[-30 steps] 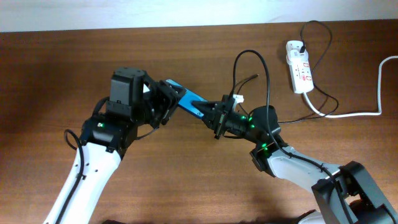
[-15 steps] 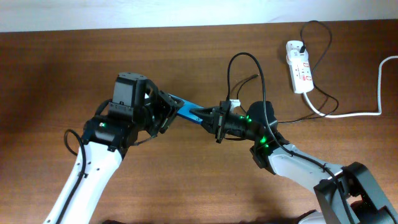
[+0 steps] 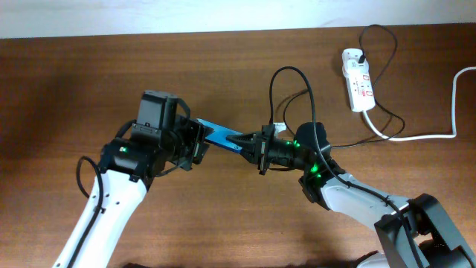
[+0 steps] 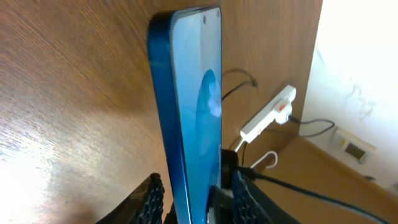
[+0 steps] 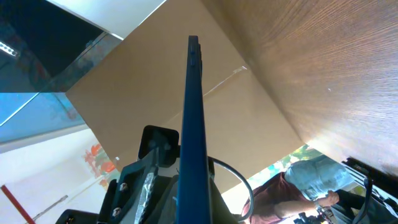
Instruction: Plug charger to phone and switch on socket
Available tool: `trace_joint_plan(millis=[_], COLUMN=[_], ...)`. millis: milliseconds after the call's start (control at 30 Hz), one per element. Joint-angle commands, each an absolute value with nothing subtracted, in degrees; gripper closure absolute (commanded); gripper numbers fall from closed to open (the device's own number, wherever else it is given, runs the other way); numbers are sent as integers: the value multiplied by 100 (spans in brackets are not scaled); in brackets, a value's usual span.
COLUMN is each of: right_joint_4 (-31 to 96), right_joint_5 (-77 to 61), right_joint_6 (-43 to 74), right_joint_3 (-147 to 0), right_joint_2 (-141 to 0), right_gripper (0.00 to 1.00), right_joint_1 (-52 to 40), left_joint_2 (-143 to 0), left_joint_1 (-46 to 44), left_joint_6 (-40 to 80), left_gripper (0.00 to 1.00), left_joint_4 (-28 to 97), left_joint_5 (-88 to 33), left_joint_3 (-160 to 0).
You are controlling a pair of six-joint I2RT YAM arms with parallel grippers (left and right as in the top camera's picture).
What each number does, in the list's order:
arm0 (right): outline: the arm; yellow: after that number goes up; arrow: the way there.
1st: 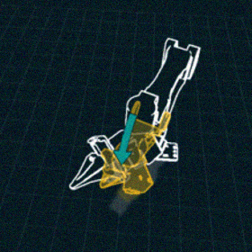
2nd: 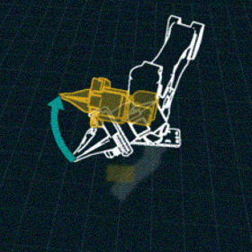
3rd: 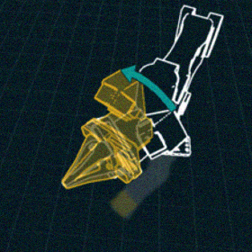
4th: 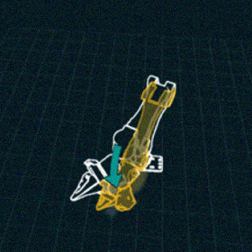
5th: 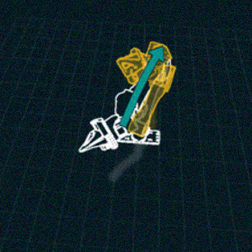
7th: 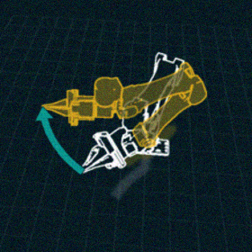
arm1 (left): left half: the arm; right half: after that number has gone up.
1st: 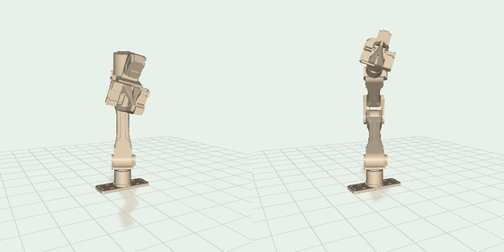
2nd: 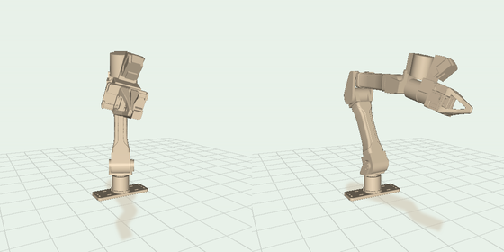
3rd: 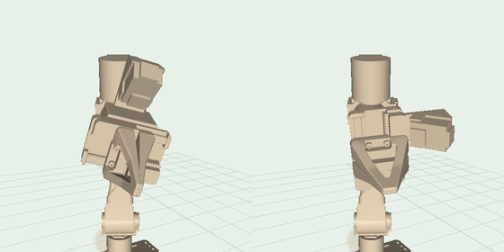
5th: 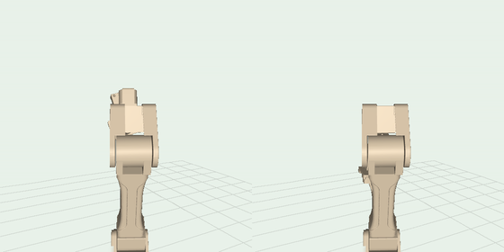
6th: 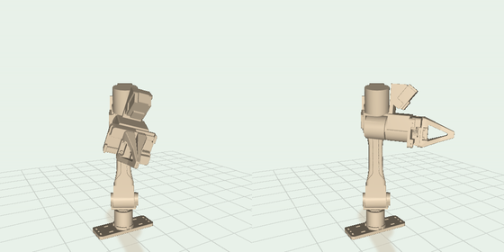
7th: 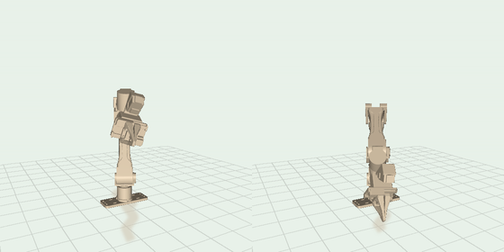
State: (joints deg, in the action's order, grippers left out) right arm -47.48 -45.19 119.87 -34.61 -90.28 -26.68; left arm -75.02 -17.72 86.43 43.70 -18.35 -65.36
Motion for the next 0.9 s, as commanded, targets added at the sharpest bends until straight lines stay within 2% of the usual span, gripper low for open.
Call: trace_joint_plan(millis=[0,133,233,333,533,733,867], right_joint_4=[-4821,-4821,-4821,-4842,-5019,-5017,-5017], right_joint_5=[-4591,-4589,-4591,-4591,-4528,-4501,-4504], right_joint_6=[11948,11948,11948,11948,11948,11948,11948], right_joint_3=[-3483,-3483,-3483,-3483,-3483,-3483,-3483], right_joint_2=[-9028,-9028,-9028,-9028,-9028,-9028,-9026], right_gripper=[96,96,96,96,96,96,96], right_joint_1=[-2705,-2703,-2703,-2703,-2703,-2703,-2703], left_joint_2=[-7470,-7470,-7470,-7470,-7470,-7677,-7887], left_joint_1=[-2104,-2359,-2377,-2377,-2403,-2543,-2626], left_joint_6=[9209,9240,9415,9474,9474,9472,9474], left_gripper=[59,60,70,74,70,71,85], left_joint_4=[4383,4379,4379,4379,4359,4091,3966], left_joint_5=[-1190,-740,-666,-613,-462,-447,-469], left_joint_3=[-6646,-6646,-6646,-6646,-6643,-6641,-6641])
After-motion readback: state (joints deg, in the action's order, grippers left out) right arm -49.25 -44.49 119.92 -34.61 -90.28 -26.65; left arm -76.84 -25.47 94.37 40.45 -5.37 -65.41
